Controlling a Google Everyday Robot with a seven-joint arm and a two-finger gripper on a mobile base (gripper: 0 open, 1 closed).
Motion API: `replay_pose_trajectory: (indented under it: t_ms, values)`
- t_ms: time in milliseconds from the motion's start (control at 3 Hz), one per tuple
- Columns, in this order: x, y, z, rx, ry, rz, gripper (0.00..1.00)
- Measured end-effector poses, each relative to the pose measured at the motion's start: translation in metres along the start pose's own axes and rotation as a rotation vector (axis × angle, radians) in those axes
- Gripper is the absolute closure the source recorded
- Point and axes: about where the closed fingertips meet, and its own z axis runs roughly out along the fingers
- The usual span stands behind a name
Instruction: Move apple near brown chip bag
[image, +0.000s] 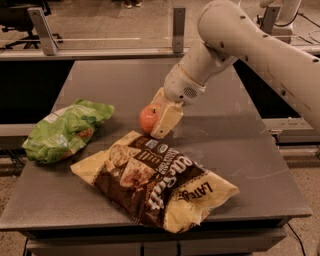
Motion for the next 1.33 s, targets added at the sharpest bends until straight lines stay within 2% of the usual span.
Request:
replay_pose_trajectory:
  t_ms: [333, 667, 1000, 1333]
  values:
    - [0.0, 0.0, 0.0, 0.0, 0.0, 0.0, 0.13]
    - [-0.001, 0.0, 0.002, -0.002, -0.001, -0.001, 0.0]
    - [-0.002, 0.0, 0.002, -0.004, -0.002, -0.008, 0.0]
    - [-0.004, 0.003, -0.022, 0.017, -0.001, -0.057, 0.0]
